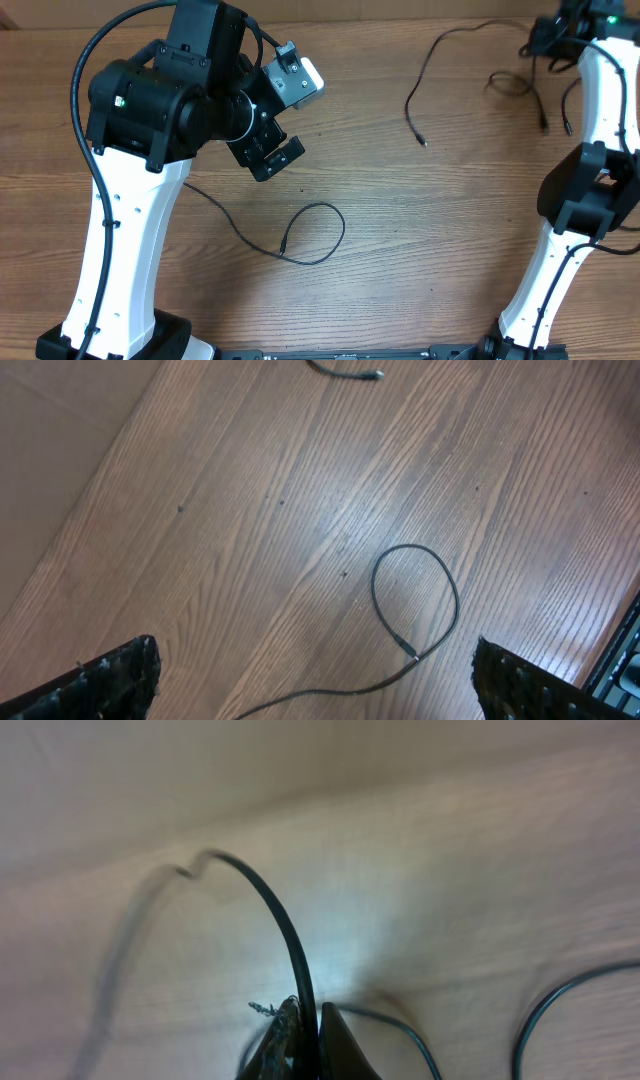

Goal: Untangle cables

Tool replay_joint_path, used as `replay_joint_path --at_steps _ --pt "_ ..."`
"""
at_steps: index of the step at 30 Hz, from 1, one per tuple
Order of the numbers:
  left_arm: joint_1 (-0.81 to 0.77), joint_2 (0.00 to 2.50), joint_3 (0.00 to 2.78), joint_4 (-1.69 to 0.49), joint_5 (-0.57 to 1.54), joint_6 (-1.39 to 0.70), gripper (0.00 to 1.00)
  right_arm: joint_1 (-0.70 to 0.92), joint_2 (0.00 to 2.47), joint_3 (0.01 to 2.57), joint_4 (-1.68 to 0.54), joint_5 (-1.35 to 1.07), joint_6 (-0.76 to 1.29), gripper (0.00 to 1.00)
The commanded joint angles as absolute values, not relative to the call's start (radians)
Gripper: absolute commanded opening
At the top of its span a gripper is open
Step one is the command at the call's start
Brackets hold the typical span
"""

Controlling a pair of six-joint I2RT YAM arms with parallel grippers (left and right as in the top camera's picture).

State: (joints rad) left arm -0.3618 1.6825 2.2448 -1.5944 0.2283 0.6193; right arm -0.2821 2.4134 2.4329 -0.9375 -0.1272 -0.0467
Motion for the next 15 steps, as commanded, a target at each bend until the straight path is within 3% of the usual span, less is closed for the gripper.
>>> replay_joint_path --at_steps 1,11,15 --pt "-0.360 1.679 2.256 -1.596 0.236 0.602 1.00 -0.318 2.394 2.551 -0.937 -0.132 0.087 0.04" --pt "-0.360 1.679 2.256 -1.596 0.236 0.602 1.00 -0.459 2.394 2.651 -0.960 -0.118 0.201 0.04" --pt "-0.360 1.679 2.256 -1.596 0.236 0.603 1.00 -0.502 2.394 2.650 -0.987 -0.224 0.176 0.04"
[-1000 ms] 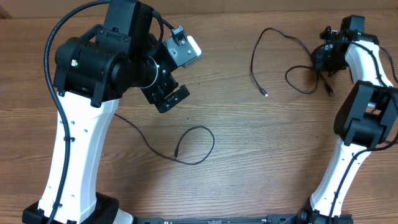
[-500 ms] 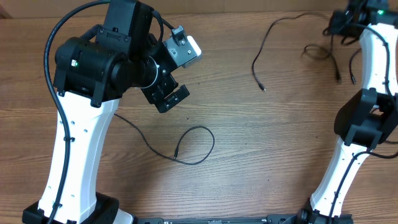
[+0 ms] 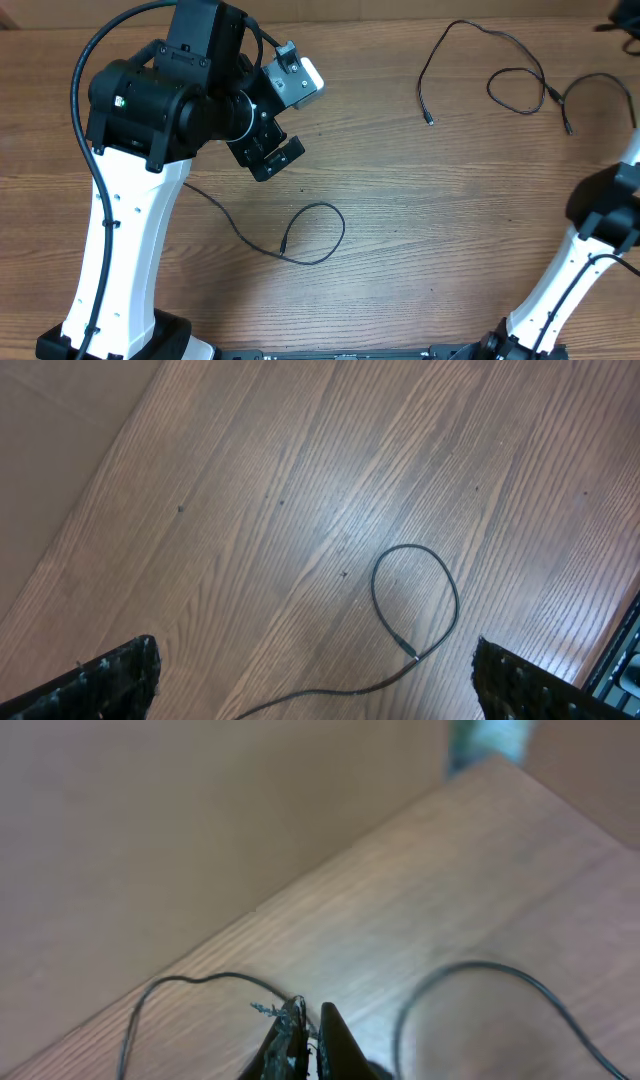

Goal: Untangle cables

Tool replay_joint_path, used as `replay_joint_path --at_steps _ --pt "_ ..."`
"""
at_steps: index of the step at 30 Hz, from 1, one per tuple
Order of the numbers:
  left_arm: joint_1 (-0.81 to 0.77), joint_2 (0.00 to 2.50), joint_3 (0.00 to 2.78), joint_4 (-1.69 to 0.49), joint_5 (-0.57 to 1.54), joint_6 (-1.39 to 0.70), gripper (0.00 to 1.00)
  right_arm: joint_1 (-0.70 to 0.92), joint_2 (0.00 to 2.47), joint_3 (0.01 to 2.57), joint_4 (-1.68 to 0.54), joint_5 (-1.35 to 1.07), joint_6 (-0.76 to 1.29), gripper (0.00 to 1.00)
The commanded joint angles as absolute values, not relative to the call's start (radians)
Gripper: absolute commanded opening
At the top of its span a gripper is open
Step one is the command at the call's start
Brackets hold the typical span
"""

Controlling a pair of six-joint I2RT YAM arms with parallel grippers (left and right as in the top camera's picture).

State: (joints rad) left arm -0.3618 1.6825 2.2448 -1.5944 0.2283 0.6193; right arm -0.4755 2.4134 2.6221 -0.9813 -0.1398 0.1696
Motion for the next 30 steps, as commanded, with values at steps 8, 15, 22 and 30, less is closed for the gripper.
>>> replay_joint_path --at_steps 8,15,22,30 --pt "-0.360 1.679 2.256 -1.596 0.236 0.602 1.00 -0.481 2.398 2.588 -1.094 -0.316 -0.100 0.50" --pt "-0.360 1.679 2.256 -1.596 0.236 0.603 1.00 -0.429 2.399 2.406 -1.085 -0.342 -0.216 0.79" --pt "-0.360 1.679 2.256 -1.596 0.236 0.602 1.00 -0.406 2.399 2.212 -0.972 -0.315 -0.210 0.82" --pt "-0.360 1.679 2.256 -1.596 0.236 0.603 1.00 -0.406 2.399 2.045 -0.843 -0.315 -0.210 0.80"
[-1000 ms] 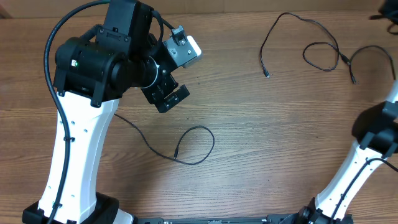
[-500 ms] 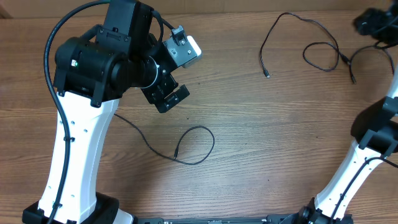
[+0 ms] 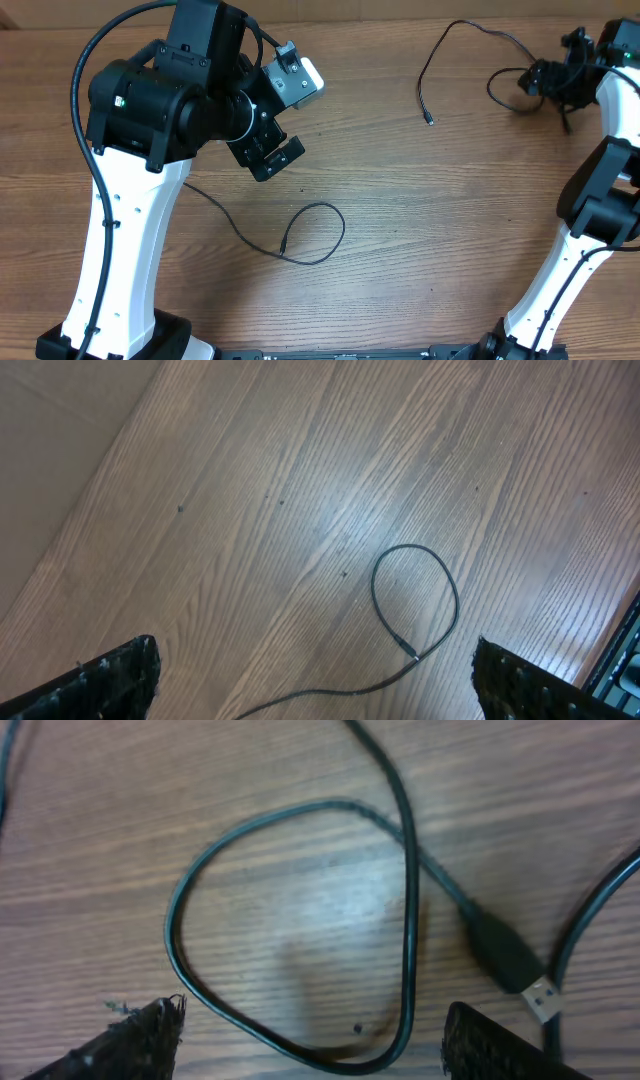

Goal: Untangle cables

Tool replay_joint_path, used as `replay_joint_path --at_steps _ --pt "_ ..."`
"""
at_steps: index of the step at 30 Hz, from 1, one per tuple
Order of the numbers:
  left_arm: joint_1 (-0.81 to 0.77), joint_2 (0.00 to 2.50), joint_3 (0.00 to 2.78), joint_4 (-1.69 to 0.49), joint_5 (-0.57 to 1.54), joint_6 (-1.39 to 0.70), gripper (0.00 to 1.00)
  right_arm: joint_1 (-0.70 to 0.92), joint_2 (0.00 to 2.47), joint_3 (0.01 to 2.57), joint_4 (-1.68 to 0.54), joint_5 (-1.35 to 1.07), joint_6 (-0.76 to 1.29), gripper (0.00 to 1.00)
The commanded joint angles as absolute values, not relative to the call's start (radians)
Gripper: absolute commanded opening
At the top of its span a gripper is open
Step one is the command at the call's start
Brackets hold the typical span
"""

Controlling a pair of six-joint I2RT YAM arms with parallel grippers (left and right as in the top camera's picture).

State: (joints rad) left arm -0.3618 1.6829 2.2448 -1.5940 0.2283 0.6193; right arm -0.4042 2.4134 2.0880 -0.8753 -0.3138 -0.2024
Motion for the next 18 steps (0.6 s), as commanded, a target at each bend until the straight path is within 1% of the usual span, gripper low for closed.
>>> replay_joint_path --at_steps 1,8,9,10,11,12,15,18 --pt "-0.360 1.679 2.256 -1.596 0.236 0.602 1.00 -0.406 2.399 2.035 -0.838 -0.315 -0.211 0.79" --pt "-0.360 1.679 2.256 -1.596 0.236 0.602 1.00 -0.406 2.399 1.977 -0.786 -0.305 -0.210 0.77" --pt "-0.360 1.679 2.256 -1.596 0.236 0.603 1.00 -0.406 2.399 1.971 -0.779 -0.305 -0.210 0.77" --pt "-0.360 1.679 2.256 -1.596 0.236 0.602 1.00 -0.406 2.399 1.961 -0.766 -0.305 -0.210 0.73" --pt "-0.360 1.679 2.256 -1.596 0.236 0.603 1.00 -0.406 2.399 1.954 -0.756 -0.305 -0.210 0.71" --pt "-0.360 1.679 2.256 -1.596 0.236 0.603 0.99 -0.406 2.399 1.946 -0.746 -0.305 -0.210 0.67" --pt "-0.360 1.679 2.256 -1.596 0.236 0.603 1.00 -0.406 2.399 1.936 -0.729 -0.307 -0.210 0.49" --pt "-0.360 1.679 2.256 -1.596 0.236 0.602 1.00 -0.406 2.399 1.936 -0.716 -0.308 -0.194 0.25"
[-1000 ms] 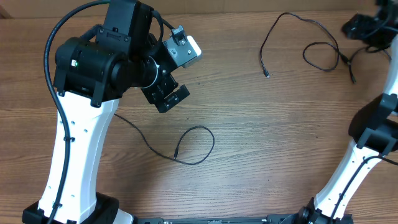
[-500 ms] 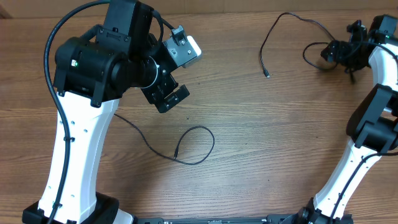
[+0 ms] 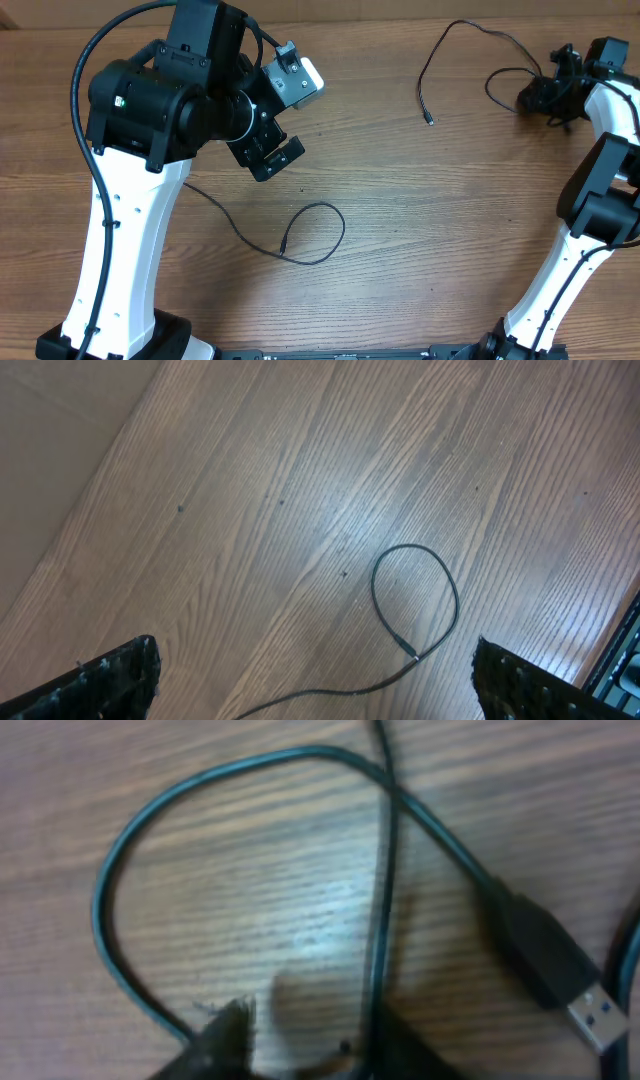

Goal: Untangle cables

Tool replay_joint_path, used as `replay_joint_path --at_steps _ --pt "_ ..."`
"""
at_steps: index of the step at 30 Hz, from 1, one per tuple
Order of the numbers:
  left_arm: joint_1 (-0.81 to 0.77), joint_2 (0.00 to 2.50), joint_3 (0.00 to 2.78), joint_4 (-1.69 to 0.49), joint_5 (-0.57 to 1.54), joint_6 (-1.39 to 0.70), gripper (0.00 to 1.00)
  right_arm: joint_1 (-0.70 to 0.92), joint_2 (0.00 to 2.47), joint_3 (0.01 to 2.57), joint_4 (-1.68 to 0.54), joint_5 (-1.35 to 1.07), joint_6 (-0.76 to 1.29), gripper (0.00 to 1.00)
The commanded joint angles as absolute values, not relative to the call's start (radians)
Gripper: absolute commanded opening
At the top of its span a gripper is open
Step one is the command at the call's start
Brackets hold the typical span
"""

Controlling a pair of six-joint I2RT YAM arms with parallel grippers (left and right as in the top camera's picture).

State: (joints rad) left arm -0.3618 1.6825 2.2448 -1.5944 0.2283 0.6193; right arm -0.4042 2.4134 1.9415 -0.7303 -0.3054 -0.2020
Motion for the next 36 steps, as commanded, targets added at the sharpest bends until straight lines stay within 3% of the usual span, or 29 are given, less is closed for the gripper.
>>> replay_joint_path --at_steps 1,3,13,21,24,29,36 --pt "-0.360 1.679 2.256 -1.596 0.236 0.602 1.00 -0.406 2.399 1.936 -0.712 -0.305 -0.184 0.15" --pt "-0.360 1.679 2.256 -1.596 0.236 0.602 1.00 -0.406 2.399 1.937 -0.706 -0.304 -0.178 0.04" --pt "-0.360 1.679 2.256 -1.596 0.236 0.603 1.00 -0.422 2.373 2.116 -0.790 -0.244 -0.063 0.04" --pt "-0.360 1.679 2.256 -1.596 0.236 0.603 1.00 -0.445 2.341 2.408 -0.967 0.262 0.002 0.04" --pt "-0.360 1.679 2.256 -1.596 0.236 0.602 0.99 -0.480 2.325 2.456 -0.997 0.393 0.112 0.04" --pt "-0.360 1.679 2.256 -1.596 0.236 0.602 1.00 -0.577 2.297 2.456 -1.001 0.369 0.270 0.04" --pt "-0.360 1.679 2.256 -1.596 0.236 0.602 1.00 -0.683 2.300 2.452 -1.005 0.206 0.313 0.04"
